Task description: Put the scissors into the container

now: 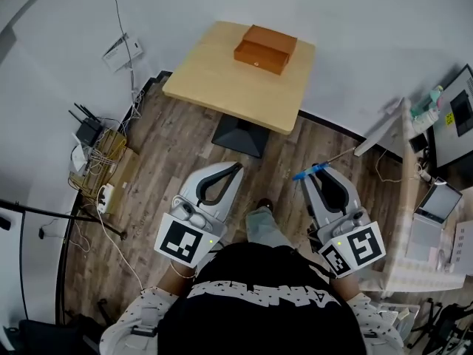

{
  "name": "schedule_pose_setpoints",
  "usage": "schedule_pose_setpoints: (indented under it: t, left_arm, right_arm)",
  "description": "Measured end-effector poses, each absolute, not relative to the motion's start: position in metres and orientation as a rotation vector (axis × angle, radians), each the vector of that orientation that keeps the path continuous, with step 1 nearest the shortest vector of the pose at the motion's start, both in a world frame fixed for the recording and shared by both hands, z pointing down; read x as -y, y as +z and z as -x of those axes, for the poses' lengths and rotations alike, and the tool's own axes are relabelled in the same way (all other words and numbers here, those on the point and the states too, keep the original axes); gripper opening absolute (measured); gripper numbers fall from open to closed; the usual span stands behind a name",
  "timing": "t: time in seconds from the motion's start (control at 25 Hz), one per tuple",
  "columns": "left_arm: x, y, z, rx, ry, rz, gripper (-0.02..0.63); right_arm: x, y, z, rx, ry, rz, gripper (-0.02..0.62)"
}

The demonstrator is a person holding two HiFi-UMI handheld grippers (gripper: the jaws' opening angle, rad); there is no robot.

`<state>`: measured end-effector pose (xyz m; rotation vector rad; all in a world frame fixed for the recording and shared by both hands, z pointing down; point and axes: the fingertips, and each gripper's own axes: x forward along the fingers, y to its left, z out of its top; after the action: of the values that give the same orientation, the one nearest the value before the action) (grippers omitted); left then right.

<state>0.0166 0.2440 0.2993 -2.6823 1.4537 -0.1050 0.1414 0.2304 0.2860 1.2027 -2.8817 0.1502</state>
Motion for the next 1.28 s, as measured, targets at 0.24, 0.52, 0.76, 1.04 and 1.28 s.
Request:
schedule_pose_setpoints:
  t: [0.24,0.52,0.76,1.04,1.28]
  left_arm:
    - [-0.207,0.297,-0.009,-1.487,-0.171,2.617,0.002]
    - [-0.161,0.298,-0.003,-1.537,-0.125,2.634,0.002]
    - [-0.124,0.295,-0.002,-1.568,-0.106,2.638,0.002]
    - [-0.089,0.292,0.002,-1.615,-0.11,2.611,0.002]
    - [-0.06,0.288,-0.004,-1.637,-0.092,2.614,0.002]
  right_arm:
    - [-0.189,0.289,-0.134,2.911,0.153,-1.164,0.103]
    - [-0.14,0.295,-0.133,2.939,0.178,-1.123,0.103]
    - [-0.103,0.292,-0.13,2.94,0.165,-1.092,0.103]
    - [-0.065,0.291,-0.124,2.959,0.168,-1.045,0.103]
    - [-0.033,0.29,-0.129,2.979,0.182,-1.016,0.103]
